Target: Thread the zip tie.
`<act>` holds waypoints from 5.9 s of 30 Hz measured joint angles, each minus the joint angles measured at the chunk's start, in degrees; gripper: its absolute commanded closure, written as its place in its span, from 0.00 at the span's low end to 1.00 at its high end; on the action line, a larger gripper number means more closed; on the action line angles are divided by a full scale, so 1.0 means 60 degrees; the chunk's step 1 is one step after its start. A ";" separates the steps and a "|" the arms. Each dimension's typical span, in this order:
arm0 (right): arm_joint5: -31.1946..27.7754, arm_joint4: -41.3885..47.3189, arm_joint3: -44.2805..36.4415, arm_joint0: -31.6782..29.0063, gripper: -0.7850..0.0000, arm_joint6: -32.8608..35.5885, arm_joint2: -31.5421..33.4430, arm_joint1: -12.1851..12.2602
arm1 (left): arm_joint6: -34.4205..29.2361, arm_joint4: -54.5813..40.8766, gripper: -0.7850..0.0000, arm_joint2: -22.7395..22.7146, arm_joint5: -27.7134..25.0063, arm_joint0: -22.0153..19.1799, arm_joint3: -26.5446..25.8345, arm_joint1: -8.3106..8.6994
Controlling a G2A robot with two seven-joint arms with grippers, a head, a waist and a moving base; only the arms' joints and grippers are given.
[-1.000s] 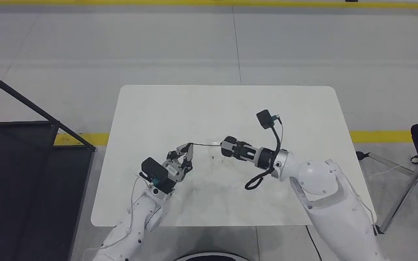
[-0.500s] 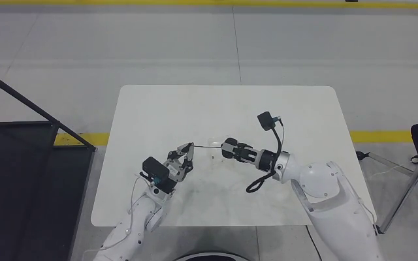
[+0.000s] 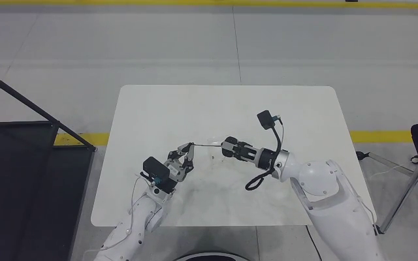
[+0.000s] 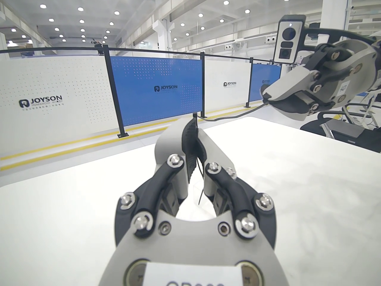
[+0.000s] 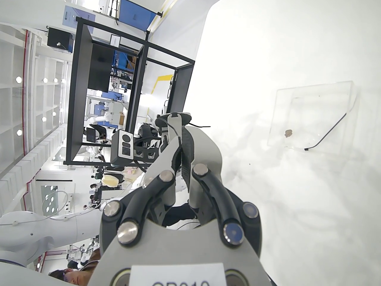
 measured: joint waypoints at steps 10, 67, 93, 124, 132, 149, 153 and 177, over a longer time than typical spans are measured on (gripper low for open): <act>0.0044 0.0040 0.0036 0.0032 1.00 -0.0031 -0.0016 -0.0007 | 0.0003 0.0000 1.00 0.0000 0.0000 -0.0001 0.0002 0.0000; -0.0921 0.0488 0.0124 -0.0068 1.00 -0.0374 -0.0069 -0.0055 | 0.0003 0.0001 1.00 0.0000 -0.0001 -0.0001 0.0001 0.0000; -0.2009 0.0972 0.0277 -0.0278 1.00 -0.1050 -0.0154 -0.0160 | 0.0003 0.0001 1.00 0.0000 -0.0001 -0.0001 0.0001 0.0000; -0.2454 0.0837 0.0371 -0.0296 1.00 -0.1223 -0.0303 -0.0257 | 0.0003 0.0001 1.00 0.0000 -0.0001 -0.0001 0.0001 0.0000; -0.2132 0.0470 0.0034 -0.0528 1.00 -0.0717 0.0019 -0.0156 | 0.0003 0.0001 1.00 0.0000 -0.0001 -0.0001 0.0001 0.0000; -0.1876 0.0252 -0.0353 -0.0832 1.00 -0.0440 0.0402 -0.0058 | 0.0003 0.0001 1.00 0.0000 -0.0001 -0.0001 0.0001 0.0000; -0.1876 0.0252 -0.0353 -0.0832 1.00 -0.0440 0.0402 -0.0058 | 0.0003 0.0001 1.00 0.0000 -0.0001 -0.0001 0.0001 0.0000; 0.0018 -0.0205 -0.1002 -0.1254 1.00 -0.0954 0.0289 -0.0061 | 0.0301 0.0358 1.00 -0.0090 0.0449 0.0150 -0.0051 -0.0079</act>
